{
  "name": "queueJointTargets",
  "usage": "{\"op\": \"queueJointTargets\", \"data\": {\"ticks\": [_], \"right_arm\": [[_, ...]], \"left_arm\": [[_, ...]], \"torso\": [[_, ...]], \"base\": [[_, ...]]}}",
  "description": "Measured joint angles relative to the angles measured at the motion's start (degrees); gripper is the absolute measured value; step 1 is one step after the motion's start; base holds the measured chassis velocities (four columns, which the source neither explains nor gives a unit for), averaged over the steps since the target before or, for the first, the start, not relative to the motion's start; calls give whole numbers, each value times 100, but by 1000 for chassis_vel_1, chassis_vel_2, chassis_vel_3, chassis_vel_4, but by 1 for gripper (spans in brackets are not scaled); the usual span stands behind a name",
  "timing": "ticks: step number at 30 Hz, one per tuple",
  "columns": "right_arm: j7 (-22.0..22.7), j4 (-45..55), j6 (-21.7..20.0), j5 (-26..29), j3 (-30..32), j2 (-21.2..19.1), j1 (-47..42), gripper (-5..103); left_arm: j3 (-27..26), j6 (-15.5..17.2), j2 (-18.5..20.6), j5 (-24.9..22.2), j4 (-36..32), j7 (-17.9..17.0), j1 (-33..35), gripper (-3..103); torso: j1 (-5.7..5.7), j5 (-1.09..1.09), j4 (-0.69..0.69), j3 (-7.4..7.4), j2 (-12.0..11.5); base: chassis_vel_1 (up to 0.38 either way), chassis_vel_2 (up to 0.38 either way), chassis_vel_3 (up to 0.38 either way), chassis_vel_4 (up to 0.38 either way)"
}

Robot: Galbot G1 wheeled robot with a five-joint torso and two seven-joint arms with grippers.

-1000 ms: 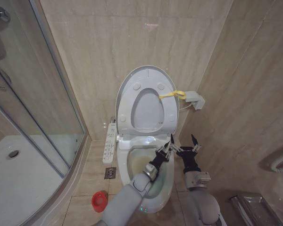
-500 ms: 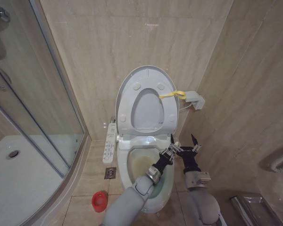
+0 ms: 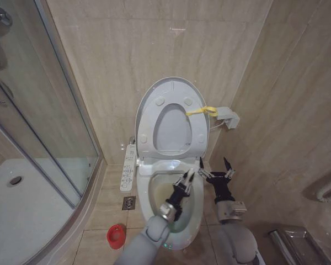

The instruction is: Open the toilet lid, clean the toilet bowl with a toilet brush, close the toilet lid, and flush.

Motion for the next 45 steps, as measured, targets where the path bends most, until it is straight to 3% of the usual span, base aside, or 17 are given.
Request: {"op": "queueJointTargets", "data": {"ticks": [11, 24, 45], "right_arm": [[0, 0, 0, 0, 0, 0, 0, 100], [0, 0, 0, 0, 0, 0, 0, 100], [0, 0, 0, 0, 0, 0, 0, 100]], "left_arm": [[-316, -116, 449, -12, -82, -14, 343, 21], [-414, -358, 398, -6, 103, 23, 608, 21], [7, -11, -587, 177, 127, 34, -154, 21]], "torso": [[0, 0, -1, 0, 0], [0, 2, 1, 0, 0], [0, 2, 0, 1, 0]], "base": [[0, 0, 0, 0], [0, 0, 0, 0], [0, 0, 0, 0]]}}
